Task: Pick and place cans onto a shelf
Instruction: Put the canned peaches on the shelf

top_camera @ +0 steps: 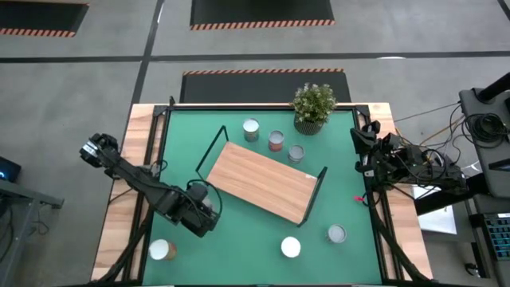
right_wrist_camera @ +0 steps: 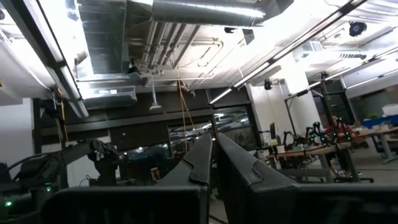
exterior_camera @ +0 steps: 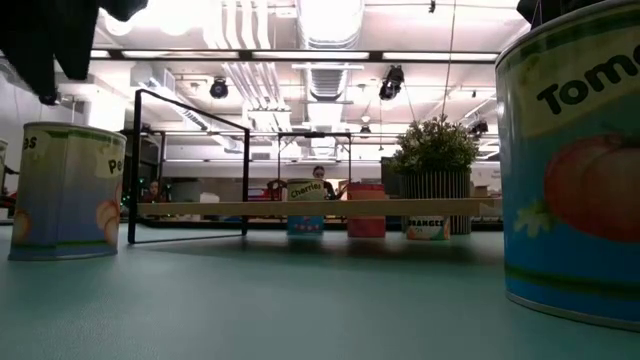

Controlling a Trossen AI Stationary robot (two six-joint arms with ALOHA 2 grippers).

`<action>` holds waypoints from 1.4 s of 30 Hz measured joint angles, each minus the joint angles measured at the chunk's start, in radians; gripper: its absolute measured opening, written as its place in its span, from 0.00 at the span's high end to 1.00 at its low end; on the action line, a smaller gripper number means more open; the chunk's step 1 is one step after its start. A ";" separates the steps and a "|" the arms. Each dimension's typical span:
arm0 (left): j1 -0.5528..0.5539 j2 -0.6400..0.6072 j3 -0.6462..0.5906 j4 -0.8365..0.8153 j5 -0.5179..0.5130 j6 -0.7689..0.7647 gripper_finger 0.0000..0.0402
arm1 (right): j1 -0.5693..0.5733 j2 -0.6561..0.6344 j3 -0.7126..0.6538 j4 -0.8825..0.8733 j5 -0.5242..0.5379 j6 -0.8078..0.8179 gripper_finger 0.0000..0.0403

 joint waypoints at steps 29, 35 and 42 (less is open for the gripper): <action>0.032 0.054 -0.032 -0.018 -0.105 -0.013 0.11 | 0.000 0.000 0.020 -0.047 -0.001 -0.038 0.97; 0.032 0.074 -0.032 -0.042 -0.113 -0.013 0.11 | 0.000 0.000 0.020 -0.047 -0.001 -0.040 0.97; 0.032 0.091 -0.034 -0.036 -0.123 -0.013 0.11 | 0.000 0.000 0.020 -0.047 -0.001 -0.042 0.97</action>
